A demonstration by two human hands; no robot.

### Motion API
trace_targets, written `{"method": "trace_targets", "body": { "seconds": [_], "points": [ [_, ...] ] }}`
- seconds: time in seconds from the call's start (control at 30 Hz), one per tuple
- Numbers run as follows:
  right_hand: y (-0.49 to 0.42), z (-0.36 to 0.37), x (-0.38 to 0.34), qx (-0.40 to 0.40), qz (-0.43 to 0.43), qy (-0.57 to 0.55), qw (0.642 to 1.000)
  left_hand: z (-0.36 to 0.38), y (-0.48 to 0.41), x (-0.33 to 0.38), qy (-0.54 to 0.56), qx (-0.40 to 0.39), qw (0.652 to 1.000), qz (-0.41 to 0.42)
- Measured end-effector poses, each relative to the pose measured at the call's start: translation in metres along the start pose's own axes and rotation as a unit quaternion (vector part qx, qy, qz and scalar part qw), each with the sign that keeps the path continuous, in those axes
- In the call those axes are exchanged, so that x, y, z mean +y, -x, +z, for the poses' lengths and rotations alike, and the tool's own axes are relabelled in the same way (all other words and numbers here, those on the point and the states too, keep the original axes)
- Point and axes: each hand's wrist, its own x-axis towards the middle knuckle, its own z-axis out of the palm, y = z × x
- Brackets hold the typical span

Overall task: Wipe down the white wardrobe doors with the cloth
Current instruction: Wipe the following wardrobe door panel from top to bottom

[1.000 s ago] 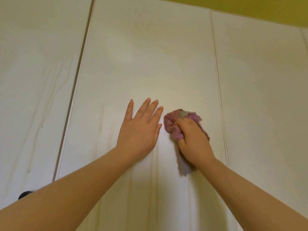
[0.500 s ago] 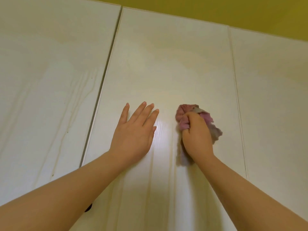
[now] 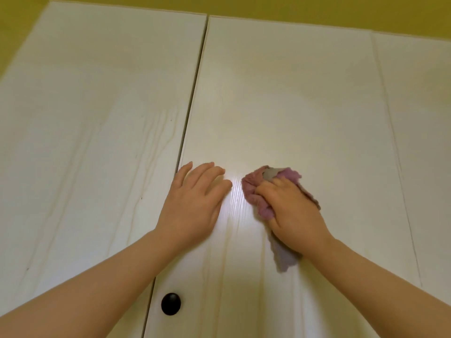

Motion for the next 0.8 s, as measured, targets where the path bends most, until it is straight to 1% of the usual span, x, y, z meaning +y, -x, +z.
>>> {"method": "trace_targets", "body": {
  "seconds": [0.03, 0.07, 0.1, 0.13, 0.17, 0.2, 0.23, 0.27, 0.3, 0.33, 0.37, 0.4, 0.47, 0.5, 0.53, 0.57, 0.63, 0.67, 0.7, 0.73, 0.8],
  "points": [
    [-0.008, -0.007, 0.006, 0.008, 0.029, -0.008, 1.000, -0.002, 0.002, -0.004, 0.008, 0.007, 1.000, 0.000],
    [-0.021, -0.009, 0.013, 0.045, 0.091, -0.029, 0.994, -0.004, 0.005, -0.009, 0.012, 0.007, 1.000, -0.011],
    [-0.036, -0.007, 0.015, 0.084, 0.172, -0.057, 0.980, -0.005, 0.009, -0.015, 0.011, -0.001, 0.999, -0.031],
    [-0.048, -0.002, 0.010, 0.105, 0.230, -0.079, 0.964, -0.005, 0.012, -0.019, 0.007, -0.009, 0.999, -0.053],
    [-0.055, 0.004, -0.003, 0.097, 0.237, -0.092, 0.962, -0.004, 0.015, -0.021, -0.002, -0.017, 0.997, -0.076],
    [-0.058, 0.015, -0.019, 0.071, 0.197, -0.085, 0.974, -0.003, 0.017, -0.024, -0.012, -0.025, 0.995, -0.096],
    [-0.052, 0.026, -0.034, 0.023, 0.137, -0.065, 0.988, -0.001, 0.018, -0.024, -0.019, -0.033, 0.993, -0.112],
    [-0.045, 0.036, -0.046, -0.017, 0.078, -0.034, 0.996, 0.000, 0.019, -0.025, -0.022, -0.040, 0.991, -0.122],
    [-0.039, 0.037, -0.049, -0.051, 0.037, -0.013, 0.998, 0.000, 0.020, -0.025, -0.025, -0.049, 0.990, -0.127],
    [-0.040, 0.034, -0.045, -0.060, 0.003, 0.001, 0.998, 0.000, 0.020, -0.025, -0.028, -0.057, 0.990, -0.125],
    [-0.048, 0.027, -0.037, -0.050, -0.010, 0.004, 0.999, 0.000, 0.021, -0.027, -0.035, -0.063, 0.990, -0.119],
    [-0.060, 0.020, -0.027, -0.019, 0.012, -0.003, 1.000, 0.000, 0.021, -0.028, -0.044, -0.066, 0.991, -0.109],
    [-0.085, 0.014, -0.007, 0.054, 0.149, -0.031, 0.987, 0.002, 0.022, -0.030, -0.061, -0.059, 0.992, -0.090],
    [-0.094, 0.015, -0.007, 0.080, 0.190, -0.039, 0.978, 0.003, 0.021, -0.032, -0.069, -0.049, 0.993, -0.087],
    [-0.096, 0.018, -0.016, 0.093, 0.188, -0.031, 0.977, 0.004, 0.020, -0.034, -0.075, -0.040, 0.993, -0.081],
    [-0.094, 0.023, -0.027, 0.083, 0.140, -0.012, 0.987, 0.004, 0.019, -0.036, -0.078, -0.038, 0.993, -0.075],
    [-0.079, 0.034, -0.043, 0.027, -0.006, 0.028, 0.999, 0.003, 0.017, -0.039, -0.085, -0.042, 0.994, -0.061],
    [-0.079, 0.033, -0.039, 0.005, -0.042, 0.032, 0.999, 0.002, 0.018, -0.042, -0.089, -0.046, 0.993, -0.057],
    [-0.087, 0.027, -0.034, -0.003, -0.038, 0.031, 0.999, 0.001, 0.018, -0.043, -0.092, -0.047, 0.993, -0.054],
    [-0.099, 0.020, -0.027, 0.003, -0.005, 0.021, 1.000, 0.001, 0.018, -0.043, -0.092, -0.043, 0.993, -0.053],
    [-0.124, 0.016, -0.016, 0.061, 0.094, 0.011, 0.994, 0.001, 0.018, -0.042, -0.087, -0.030, 0.994, -0.059]
  ]
}}
